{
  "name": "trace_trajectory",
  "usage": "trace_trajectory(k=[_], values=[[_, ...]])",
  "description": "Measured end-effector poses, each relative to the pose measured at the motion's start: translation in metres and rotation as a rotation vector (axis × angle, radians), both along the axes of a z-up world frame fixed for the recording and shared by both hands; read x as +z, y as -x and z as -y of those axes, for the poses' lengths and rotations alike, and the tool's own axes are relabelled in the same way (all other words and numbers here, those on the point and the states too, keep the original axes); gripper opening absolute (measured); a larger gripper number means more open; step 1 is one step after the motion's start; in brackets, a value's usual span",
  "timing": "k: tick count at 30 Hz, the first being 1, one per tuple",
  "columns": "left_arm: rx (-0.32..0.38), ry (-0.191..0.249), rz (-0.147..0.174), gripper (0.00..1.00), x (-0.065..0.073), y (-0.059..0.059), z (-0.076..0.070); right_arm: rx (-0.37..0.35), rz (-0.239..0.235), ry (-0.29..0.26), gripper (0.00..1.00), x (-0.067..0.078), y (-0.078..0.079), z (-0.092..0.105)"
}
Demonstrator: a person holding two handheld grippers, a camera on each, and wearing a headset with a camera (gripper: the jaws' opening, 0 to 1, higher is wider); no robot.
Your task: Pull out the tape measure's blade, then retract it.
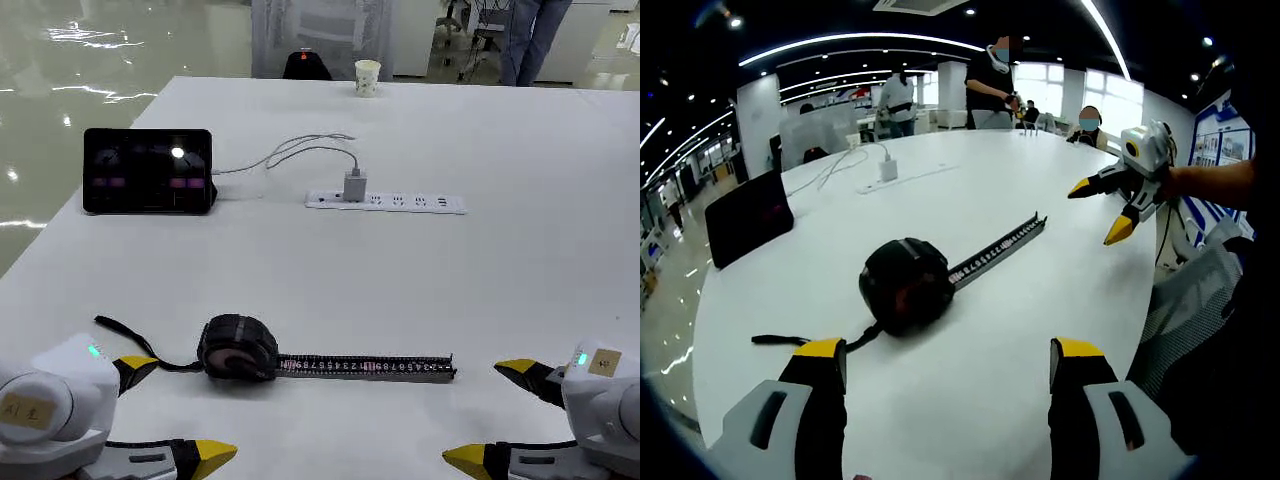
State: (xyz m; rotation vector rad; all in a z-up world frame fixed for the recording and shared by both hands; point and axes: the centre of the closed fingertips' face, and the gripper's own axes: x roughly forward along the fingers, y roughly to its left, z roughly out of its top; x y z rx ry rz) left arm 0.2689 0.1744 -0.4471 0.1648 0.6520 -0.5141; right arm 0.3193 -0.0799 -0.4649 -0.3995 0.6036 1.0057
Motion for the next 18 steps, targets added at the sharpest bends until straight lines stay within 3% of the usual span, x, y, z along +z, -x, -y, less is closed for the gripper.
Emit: trace_trajectory(k=[9,18], values=[[0.043,0.039,0.018,0.89,-0.001,0.008,0.013,-0.065,-0.013,-0.046,0.79,0.006,0.010,-0.005],[0.087,0.073,0.058,0.96,0.005,0.015,0.022,-0.101,-0.019,-0.074,0.86,0.008,0.023,-0.011]])
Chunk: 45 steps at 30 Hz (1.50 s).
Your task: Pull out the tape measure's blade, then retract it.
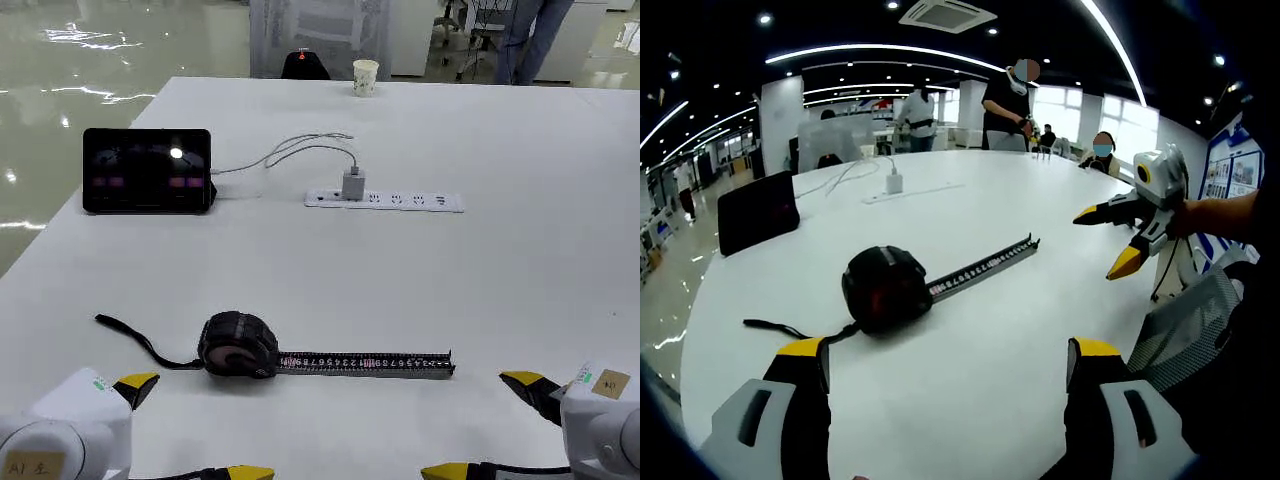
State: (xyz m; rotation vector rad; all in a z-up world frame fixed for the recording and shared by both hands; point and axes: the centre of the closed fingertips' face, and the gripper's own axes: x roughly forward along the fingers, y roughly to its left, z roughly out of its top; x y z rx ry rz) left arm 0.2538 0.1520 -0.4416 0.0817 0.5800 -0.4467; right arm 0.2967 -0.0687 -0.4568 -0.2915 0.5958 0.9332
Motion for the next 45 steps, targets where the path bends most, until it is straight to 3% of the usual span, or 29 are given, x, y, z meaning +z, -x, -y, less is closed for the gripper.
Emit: trace_trajectory(k=[5,27,45], values=[[0.025,0.003,0.028,0.98,0.005,0.000,-0.001,-0.026,0.000,-0.022,0.90,0.003,0.005,-0.003],[0.116,0.015,0.080,0.99,0.016,0.005,0.010,-0.092,0.011,-0.086,0.99,0.015,0.019,-0.018],[0.150,0.012,0.088,0.99,0.018,0.007,0.015,-0.118,0.022,-0.108,0.99,0.021,0.022,-0.019]])
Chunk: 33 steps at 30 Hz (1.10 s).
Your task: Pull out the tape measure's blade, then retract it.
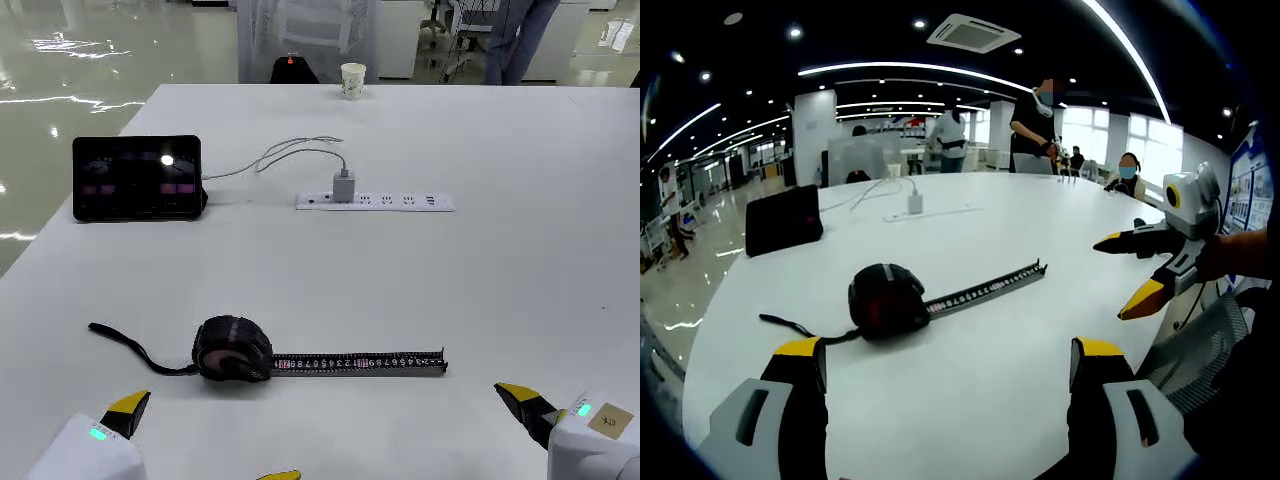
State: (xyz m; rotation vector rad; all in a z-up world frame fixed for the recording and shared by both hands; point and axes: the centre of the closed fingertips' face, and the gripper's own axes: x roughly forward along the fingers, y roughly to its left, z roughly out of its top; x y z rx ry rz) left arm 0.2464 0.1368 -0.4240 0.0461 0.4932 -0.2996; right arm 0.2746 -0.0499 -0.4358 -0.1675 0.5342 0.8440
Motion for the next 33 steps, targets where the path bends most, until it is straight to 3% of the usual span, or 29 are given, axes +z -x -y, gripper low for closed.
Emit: trace_trajectory(k=[33], values=[[0.024,-0.006,-0.009,0.99,-0.0010,0.0017,0.0037,-0.004,-0.007,-0.010,0.99,0.0010,0.0028,-0.0017]])
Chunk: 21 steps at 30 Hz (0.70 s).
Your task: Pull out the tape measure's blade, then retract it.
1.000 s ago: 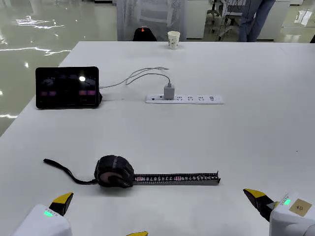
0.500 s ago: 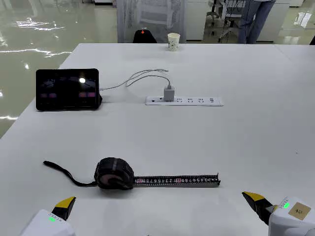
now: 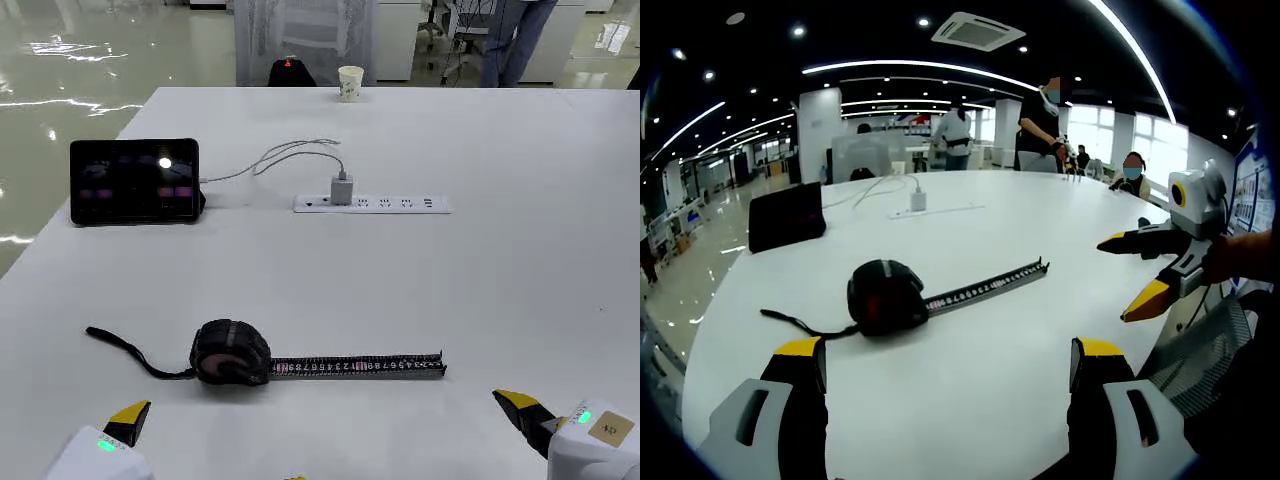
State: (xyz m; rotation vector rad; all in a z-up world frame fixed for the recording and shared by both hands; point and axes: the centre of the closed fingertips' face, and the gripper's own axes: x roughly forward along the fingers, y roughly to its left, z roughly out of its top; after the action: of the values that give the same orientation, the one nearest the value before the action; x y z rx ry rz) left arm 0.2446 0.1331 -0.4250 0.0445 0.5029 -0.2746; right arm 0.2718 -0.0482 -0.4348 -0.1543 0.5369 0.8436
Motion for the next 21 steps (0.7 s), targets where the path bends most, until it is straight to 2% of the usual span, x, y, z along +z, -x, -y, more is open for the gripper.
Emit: trace_trajectory(k=[11,21], values=[[0.019,-0.005,-0.005,0.99,-0.0011,-0.0026,-0.0022,0.055,-0.021,-0.016,0.99,0.0007,0.0042,-0.0061],[0.044,0.001,-0.009,0.99,-0.0020,-0.0082,-0.0044,0.125,-0.025,0.005,0.99,-0.0002,0.0010,-0.0090]])
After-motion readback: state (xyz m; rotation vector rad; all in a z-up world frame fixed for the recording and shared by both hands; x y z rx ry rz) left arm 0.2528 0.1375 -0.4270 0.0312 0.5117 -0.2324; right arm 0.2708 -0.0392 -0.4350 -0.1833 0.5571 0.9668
